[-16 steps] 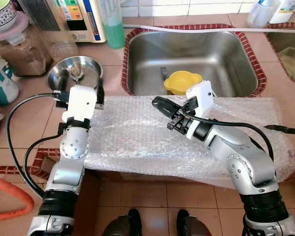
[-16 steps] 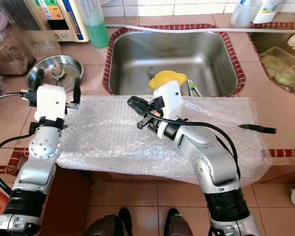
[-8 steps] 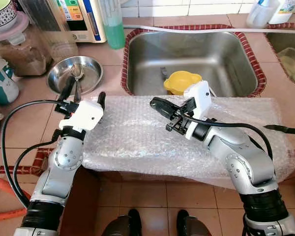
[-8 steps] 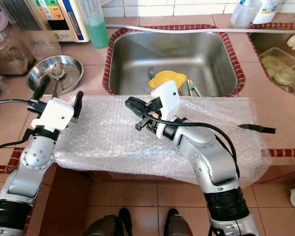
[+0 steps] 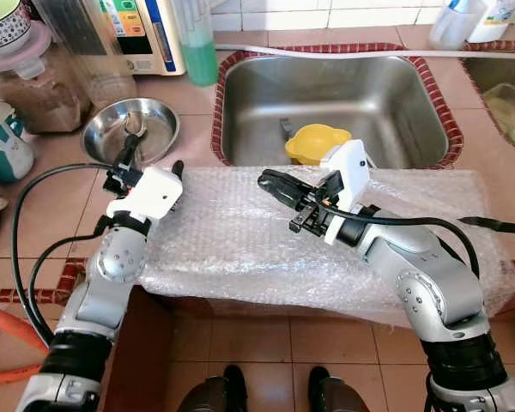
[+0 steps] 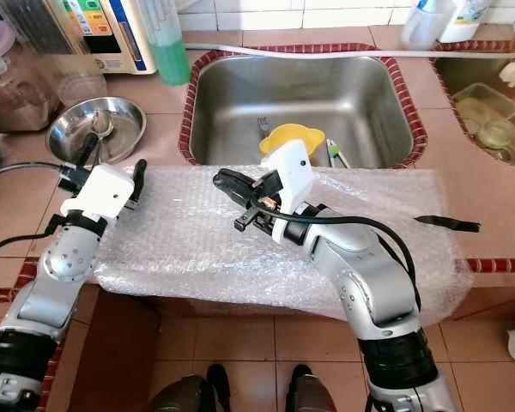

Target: Kitchen organization

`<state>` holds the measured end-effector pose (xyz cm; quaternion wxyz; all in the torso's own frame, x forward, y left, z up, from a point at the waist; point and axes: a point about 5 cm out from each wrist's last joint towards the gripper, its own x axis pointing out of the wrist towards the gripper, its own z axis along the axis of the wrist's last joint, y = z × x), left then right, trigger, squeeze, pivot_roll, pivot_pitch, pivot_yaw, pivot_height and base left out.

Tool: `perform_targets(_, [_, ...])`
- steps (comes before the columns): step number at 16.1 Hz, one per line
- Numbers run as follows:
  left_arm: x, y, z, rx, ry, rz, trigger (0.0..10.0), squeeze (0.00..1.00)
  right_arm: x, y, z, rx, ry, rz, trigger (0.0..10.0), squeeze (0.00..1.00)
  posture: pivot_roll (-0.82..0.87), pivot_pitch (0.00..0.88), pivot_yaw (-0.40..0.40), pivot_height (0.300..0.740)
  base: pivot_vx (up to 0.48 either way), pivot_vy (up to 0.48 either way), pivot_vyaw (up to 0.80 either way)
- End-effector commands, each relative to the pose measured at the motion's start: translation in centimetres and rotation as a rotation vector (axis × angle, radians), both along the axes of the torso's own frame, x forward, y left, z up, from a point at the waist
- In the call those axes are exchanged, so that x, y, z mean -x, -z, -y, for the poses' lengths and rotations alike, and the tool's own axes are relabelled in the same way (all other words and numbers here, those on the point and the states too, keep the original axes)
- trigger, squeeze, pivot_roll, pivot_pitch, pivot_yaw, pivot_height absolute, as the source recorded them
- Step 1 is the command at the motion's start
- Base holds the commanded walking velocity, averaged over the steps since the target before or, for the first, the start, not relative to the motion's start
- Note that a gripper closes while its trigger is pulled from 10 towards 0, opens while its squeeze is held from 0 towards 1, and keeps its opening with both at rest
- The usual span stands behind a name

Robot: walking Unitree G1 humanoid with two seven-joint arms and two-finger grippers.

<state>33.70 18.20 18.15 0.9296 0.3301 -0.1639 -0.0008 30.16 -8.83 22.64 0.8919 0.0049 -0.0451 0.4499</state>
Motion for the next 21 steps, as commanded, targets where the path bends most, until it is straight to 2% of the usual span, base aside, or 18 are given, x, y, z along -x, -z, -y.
perform_targets(1, [0.0,1.2,-1.6,0.002,-0.057,-0.069,0.0,0.0,0.6,-0.1,-0.4,0.006,-0.028,0.011,10.0,0.0,-0.11,0.28,0.078,0.74,0.0,0.0,0.0])
perform_targets(2, [0.0,1.3,-1.8,-0.003,-0.063,-0.081,0.0,0.0,0.6,-0.1,-0.4,0.007,-0.029,0.012,10.0,0.0,-0.11,0.28,0.077,0.74,0.0,0.0,0.0])
perform_targets(3, [-0.1,1.4,-2.0,-0.016,-0.073,-0.088,3.0,0.0,0.6,-0.1,-0.4,0.008,-0.03,0.013,10.0,0.0,-0.11,0.28,0.077,0.74,0.0,0.0,0.0])
perform_targets(4, [-0.1,1.4,-2.4,-0.01,-0.098,-0.092,10.0,0.0,0.6,-0.2,-0.5,0.009,-0.032,0.014,10.0,0.0,-0.11,0.279,0.077,0.74,0.0,0.0,0.0])
perform_targets(7, [0.1,1.4,-3.0,0.078,-0.139,-0.089,10.0,0.0,0.6,-0.2,-0.6,0.01,-0.034,0.017,10.0,0.0,-0.11,0.28,0.081,0.74,0.0,0.0,0.0])
perform_targets(11, [0.1,1.3,-3.0,0.083,-0.141,-0.093,10.0,0.0,0.7,-0.2,-0.6,0.01,-0.034,0.017,10.0,0.0,-0.11,0.28,0.081,0.74,0.0,0.0,0.0])
perform_targets(12, [0.4,1.7,-3.4,0.08,-0.154,-0.105,10.0,0.0,0.7,-0.1,-0.6,0.01,-0.033,0.017,10.0,0.0,-0.1,0.283,0.079,0.74,0.0,0.0,0.0])
perform_targets(13, [1.0,2.3,-4.4,0.07,-0.177,-0.134,9.2,0.0,0.6,-0.2,-0.6,0.01,-0.033,0.018,10.0,0.0,-0.1,0.281,0.077,0.74,0.0,0.0,0.0])
perform_targets(14, [1.2,2.5,-4.8,0.068,-0.184,-0.147,4.4,0.0,0.6,-0.2,-0.6,0.01,-0.034,0.02,10.0,0.0,-0.1,0.28,0.077,0.74,0.0,0.0,0.0])
perform_targets(15, [1.2,2.6,-4.9,0.07,-0.186,-0.154,0.0,0.0,0.5,-0.2,-0.6,0.011,-0.035,0.021,10.0,0.0,-0.1,0.278,0.076,0.74,0.0,0.0,0.0])
perform_targets(21, [1.1,2.3,-4.4,0.075,-0.163,-0.137,0.0,0.0,0.4,-0.2,-0.7,0.01,-0.031,0.023,10.0,0.0,-0.1,0.276,0.08,0.74,0.0,0.0,0.0])
